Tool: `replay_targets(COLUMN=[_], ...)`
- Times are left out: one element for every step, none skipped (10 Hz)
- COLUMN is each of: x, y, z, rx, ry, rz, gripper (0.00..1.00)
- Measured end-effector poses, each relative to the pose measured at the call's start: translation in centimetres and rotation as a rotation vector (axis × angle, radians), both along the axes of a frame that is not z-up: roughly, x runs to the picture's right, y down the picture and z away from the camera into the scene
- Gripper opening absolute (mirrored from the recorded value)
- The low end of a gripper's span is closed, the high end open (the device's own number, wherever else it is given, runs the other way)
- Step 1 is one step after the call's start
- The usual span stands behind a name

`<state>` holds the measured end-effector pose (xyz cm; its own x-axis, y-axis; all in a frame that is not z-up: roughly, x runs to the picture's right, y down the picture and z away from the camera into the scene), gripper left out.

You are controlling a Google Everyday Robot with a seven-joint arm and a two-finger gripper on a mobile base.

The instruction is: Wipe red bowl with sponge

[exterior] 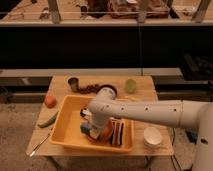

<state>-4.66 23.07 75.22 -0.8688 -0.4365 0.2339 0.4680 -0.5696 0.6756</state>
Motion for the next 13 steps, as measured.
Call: replay_targets(x=[0.4,1.2,2.2,2.9,3.3,3.8,4.3,4.7,5.2,5.4,5.6,6.0,6.4], y=[0.4,0.6,0.6,0.6,0.3,-0.1,-0.6,-1.0,-1.8,-2.1,-2.5,-2.8,-3.0], z=[0.0,-0.1,-0.1,-0.1,-0.1,0.0,0.1,0.2,0.2,0.2,0.2,0.2,0.4], rx=[-0.008,-0.015,-0.018,-0.019,-0.016,-0.011,-0.006,-0.001,0.009,0.012,0.016,0.016,0.015], ry=[0.009,0.023,0.039,0.051,0.06,0.071,0.083,0.09,0.098,0.101,0.104,0.108,0.109], rz=[-0.003,-0.001,0.004,0.006,0.011,0.016,0.024,0.03,0.038,0.039,0.042,0.047,0.053], gripper=[0.0,0.0,0.0,0.0,0.0,0.0,0.0,0.0,0.0,0.0,0.0,0.0,0.0])
